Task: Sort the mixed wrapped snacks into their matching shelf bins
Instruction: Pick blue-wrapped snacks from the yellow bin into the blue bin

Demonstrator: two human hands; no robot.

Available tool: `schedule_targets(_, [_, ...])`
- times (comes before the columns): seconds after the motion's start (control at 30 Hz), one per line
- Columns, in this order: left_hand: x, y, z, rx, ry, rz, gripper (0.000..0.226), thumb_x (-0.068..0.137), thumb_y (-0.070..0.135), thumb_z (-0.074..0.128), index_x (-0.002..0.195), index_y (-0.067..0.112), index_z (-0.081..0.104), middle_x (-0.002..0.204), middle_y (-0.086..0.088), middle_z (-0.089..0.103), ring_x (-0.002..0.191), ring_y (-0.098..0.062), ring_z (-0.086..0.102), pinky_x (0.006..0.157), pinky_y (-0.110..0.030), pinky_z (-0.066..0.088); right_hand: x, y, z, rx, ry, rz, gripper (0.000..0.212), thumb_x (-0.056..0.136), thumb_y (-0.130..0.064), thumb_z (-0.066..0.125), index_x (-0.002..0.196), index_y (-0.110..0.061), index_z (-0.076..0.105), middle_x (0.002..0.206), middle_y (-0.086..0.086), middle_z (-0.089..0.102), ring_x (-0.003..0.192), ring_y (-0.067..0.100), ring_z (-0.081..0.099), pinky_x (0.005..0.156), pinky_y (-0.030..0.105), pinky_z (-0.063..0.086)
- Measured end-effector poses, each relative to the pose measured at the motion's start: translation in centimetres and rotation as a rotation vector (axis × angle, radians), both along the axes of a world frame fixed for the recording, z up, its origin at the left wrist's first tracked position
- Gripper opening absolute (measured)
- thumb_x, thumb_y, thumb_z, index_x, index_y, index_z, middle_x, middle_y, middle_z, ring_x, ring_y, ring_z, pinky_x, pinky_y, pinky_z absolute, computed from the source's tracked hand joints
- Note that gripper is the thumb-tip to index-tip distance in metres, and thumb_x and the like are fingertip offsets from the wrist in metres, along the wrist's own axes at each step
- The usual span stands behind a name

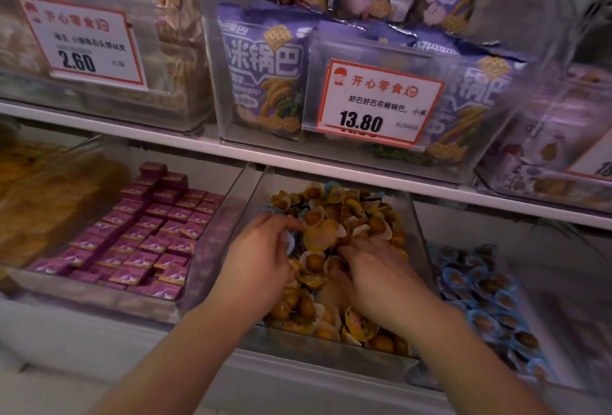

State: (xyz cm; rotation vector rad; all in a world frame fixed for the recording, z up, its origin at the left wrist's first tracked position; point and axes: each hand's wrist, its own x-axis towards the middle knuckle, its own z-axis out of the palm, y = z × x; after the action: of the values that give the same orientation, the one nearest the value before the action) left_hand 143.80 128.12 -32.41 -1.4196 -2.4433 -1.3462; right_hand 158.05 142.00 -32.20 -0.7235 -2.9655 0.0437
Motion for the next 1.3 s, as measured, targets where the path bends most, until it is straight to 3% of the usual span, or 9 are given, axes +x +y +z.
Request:
schedule_targets(0.1, [0.2,-0.4,-0.4,-0.093,-0.018,-0.029,0.027,0.095,0.009,0.048,0.106,0.021,0.07,0.102,0.005,0.057,0.094,-0.016,0.058,0.078,-0.029,0.046,-0.6,0.5,0.0,-0.042,-0.041,-0.069,0.054,0.094,-0.057,0.042,0.137,-0.026,0.048,0.139,0.0,0.047,0.128,0.025,0.04,0.101,0.038,0.036])
schedule_targets(0.23, [0.6,-0.6,-0.2,-0.083,-0.002,-0.027,0.022,0.097,0.02,0.049,0.102,0.024,0.069,0.095,0.008,0.058,0.089,-0.013,0.058,0.078,-0.032,0.048,-1.2,0.8,0.7,-0.057,-0.073,-0.049,0.034,0.088,-0.051,0.054,0.108,-0.024,0.061,0.106,-0.001,0.05,0.111,0.022,0.049,0.076,0.03,0.039])
schedule_targets(0.5, [0.6,-0.6,0.1,-0.072,-0.036,-0.021,0.016,0.095,0.028,0.055,0.103,0.028,0.069,0.094,0.012,0.056,0.083,-0.005,0.056,0.066,-0.018,0.039,-1.2,1.1,1.3,-0.243,-0.072,-0.089,0.024,0.082,-0.044,0.068,0.101,-0.038,0.055,0.101,-0.01,0.06,0.092,0.014,0.059,0.075,0.036,0.054])
schedule_targets(0.7, [0.5,-0.5,0.3,0.001,-0.158,-0.017,0.016,0.095,0.027,0.057,0.102,0.033,0.069,0.081,0.019,0.058,0.068,0.002,0.054,0.054,-0.007,0.035,-1.3,0.7,1.2,-0.475,0.475,-0.146,0.025,0.083,-0.03,0.077,0.087,-0.044,0.056,0.09,-0.019,0.066,0.087,0.0,0.063,0.072,0.021,0.051])
schedule_targets(0.83, [0.8,-0.5,0.0,-0.036,-0.056,-0.066,0.015,0.092,0.038,0.059,0.105,0.038,0.066,0.093,0.018,0.056,0.082,0.0,0.056,0.066,-0.017,0.043,-1.0,1.0,2.5,-0.573,0.654,-0.215,0.022,0.082,-0.025,0.077,0.09,-0.036,0.06,0.089,-0.016,0.068,0.083,-0.004,0.064,0.068,0.011,0.048])
schedule_targets(0.93, [1.3,-0.4,-0.5,-0.107,0.071,-0.141,0.023,0.092,0.049,0.056,0.111,0.039,0.065,0.101,0.016,0.051,0.092,-0.003,0.054,0.077,-0.024,0.048,-0.1,1.0,2.7,-0.398,0.4,-0.201,0.014,0.082,-0.024,0.069,0.089,-0.025,0.058,0.086,-0.006,0.063,0.083,0.013,0.061,0.072,0.032,0.052])
schedule_targets(1.03, [1.4,-0.4,-0.5,-0.219,0.193,-0.244,0.027,0.089,0.055,0.057,0.108,0.039,0.067,0.096,0.015,0.044,0.095,-0.008,0.052,0.08,-0.027,0.045,0.1,0.3,1.6,-0.124,0.074,-0.092,0.012,0.087,-0.033,0.059,0.091,-0.027,0.05,0.093,-0.009,0.055,0.094,0.017,0.054,0.069,0.033,0.043])
schedule_targets(1.17, [0.9,-1.0,0.3,-0.305,0.252,-0.313,0.016,0.084,0.046,0.066,0.098,0.038,0.069,0.094,0.015,0.044,0.096,-0.007,0.05,0.086,-0.028,0.041,-0.1,0.5,1.0,-0.147,-0.002,-0.106,0.042,0.082,-0.047,0.058,0.119,-0.025,0.055,0.116,-0.003,0.057,0.112,0.019,0.051,0.079,0.034,0.047])
schedule_targets(1.3, [0.9,-1.3,0.1,-0.388,0.307,-0.288,0.019,0.084,0.026,0.059,0.095,0.036,0.071,0.099,0.011,0.049,0.102,-0.012,0.05,0.092,-0.03,0.038,-0.5,0.3,0.1,-0.169,0.053,-0.107,0.043,0.081,-0.046,0.064,0.119,-0.029,0.055,0.113,-0.004,0.061,0.106,0.019,0.059,0.069,0.029,0.043])
